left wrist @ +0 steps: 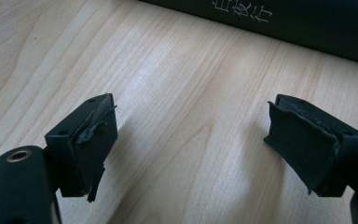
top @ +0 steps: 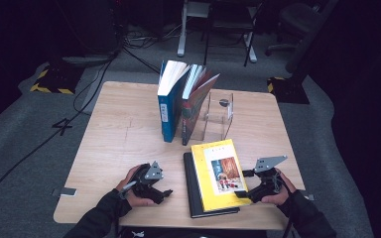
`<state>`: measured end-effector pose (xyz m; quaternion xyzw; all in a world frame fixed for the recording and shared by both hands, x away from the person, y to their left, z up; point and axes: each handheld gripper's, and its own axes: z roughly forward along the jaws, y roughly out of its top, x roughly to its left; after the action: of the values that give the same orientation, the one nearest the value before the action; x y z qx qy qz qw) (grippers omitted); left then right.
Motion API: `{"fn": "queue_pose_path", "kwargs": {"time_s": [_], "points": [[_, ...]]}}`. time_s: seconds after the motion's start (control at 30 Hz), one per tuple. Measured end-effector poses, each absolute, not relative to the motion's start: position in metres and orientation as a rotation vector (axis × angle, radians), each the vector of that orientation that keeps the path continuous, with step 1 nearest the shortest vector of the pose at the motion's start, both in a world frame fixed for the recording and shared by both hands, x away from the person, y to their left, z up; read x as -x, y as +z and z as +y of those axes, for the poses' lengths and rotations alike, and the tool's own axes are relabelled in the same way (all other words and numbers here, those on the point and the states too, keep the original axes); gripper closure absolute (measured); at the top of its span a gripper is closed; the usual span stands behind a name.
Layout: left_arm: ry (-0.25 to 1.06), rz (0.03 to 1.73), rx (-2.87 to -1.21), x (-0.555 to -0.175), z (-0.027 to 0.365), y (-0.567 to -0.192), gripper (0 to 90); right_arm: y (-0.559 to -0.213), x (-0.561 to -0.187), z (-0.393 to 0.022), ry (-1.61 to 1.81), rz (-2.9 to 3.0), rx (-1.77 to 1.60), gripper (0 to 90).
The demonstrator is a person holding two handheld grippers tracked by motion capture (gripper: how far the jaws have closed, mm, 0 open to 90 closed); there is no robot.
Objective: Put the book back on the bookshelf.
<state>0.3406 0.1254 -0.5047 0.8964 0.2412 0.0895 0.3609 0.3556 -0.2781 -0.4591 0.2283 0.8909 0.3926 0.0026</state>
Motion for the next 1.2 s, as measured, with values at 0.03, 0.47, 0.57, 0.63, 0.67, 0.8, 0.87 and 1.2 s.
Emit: {"fn": "queue_pose_path", "kwargs": {"time_s": [0.03, 0.47, 0.57, 0.63, 0.67, 0.8, 0.87, 1.2], "points": [[0.231, 0.622, -2.31, -0.341, 0.125, -0.505, 15.6, -0.459, -0.356, -0.278, 1.231, 2.794, -0.716, 15.2], [0.233, 0.617, -2.312, -0.343, 0.123, -0.505, 15.7, -0.447, -0.365, -0.26, 1.188, 2.744, -0.625, 20.9], [0.236, 0.629, -2.308, -0.345, 0.121, -0.504, 16.5, -0.447, -0.368, -0.257, 1.186, 2.735, -0.627, 23.3], [0.242, 0.645, -2.302, -0.346, 0.121, -0.504, 20.0, -0.449, -0.367, -0.257, 1.181, 2.735, -0.63, 25.5], [0.251, 0.664, -2.292, -0.349, 0.119, -0.503, 21.7, -0.449, -0.367, -0.259, 1.201, 2.738, -0.629, 28.5], [0.259, 0.679, -2.276, -0.355, 0.116, -0.501, 23.5, -0.449, -0.363, -0.258, 1.227, 2.748, -0.61, 30.5], [0.285, 0.664, -2.273, -0.361, 0.112, -0.496, 26.0, -0.449, -0.36, -0.257, 1.233, 2.753, -0.596, 31.3], [0.329, 0.69, -2.207, -0.394, 0.102, -0.484, 31.8, -0.449, -0.348, -0.257, 1.269, 2.763, -0.536, 30.8]]}}
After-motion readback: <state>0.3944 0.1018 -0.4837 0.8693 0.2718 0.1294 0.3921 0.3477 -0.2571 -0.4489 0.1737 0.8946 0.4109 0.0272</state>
